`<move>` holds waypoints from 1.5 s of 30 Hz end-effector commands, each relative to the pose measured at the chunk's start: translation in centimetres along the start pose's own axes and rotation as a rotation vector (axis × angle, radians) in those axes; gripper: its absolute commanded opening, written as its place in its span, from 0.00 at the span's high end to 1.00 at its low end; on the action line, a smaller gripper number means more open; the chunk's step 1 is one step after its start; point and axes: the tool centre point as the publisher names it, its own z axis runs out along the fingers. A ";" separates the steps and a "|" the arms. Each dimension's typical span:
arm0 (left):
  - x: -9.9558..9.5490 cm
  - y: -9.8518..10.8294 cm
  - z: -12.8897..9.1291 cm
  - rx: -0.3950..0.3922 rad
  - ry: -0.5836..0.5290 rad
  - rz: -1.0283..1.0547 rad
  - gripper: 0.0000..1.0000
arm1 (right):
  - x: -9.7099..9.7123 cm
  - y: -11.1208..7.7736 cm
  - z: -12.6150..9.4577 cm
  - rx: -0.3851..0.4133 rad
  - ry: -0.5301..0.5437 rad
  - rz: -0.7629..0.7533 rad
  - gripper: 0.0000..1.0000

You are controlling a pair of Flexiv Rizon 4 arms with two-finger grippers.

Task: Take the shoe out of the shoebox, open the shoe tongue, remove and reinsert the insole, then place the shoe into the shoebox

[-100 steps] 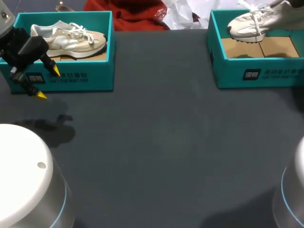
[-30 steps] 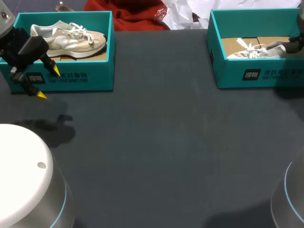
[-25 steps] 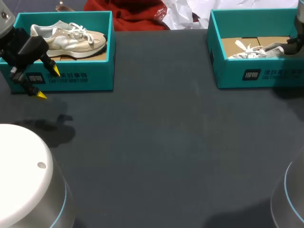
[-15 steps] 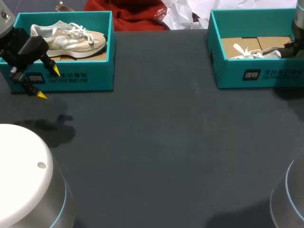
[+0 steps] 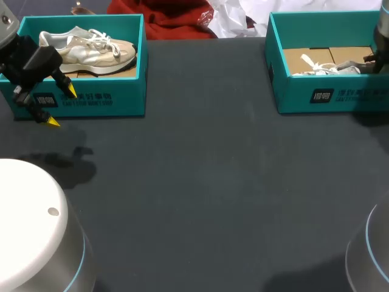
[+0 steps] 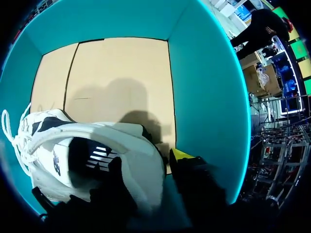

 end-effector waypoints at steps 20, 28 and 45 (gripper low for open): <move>0.0 0.0 0.0 -0.002 0.001 0.000 0.00 | -0.2 0.7 -3.1 -0.003 0.032 0.040 0.00; 0.0 0.0 0.0 -0.002 0.001 0.000 0.00 | -0.2 0.2 -8.2 -0.026 0.043 0.083 0.00; 0.0 0.0 0.0 -0.002 0.001 0.000 0.00 | 3.7 -4.4 -17.9 -0.030 0.140 0.080 0.00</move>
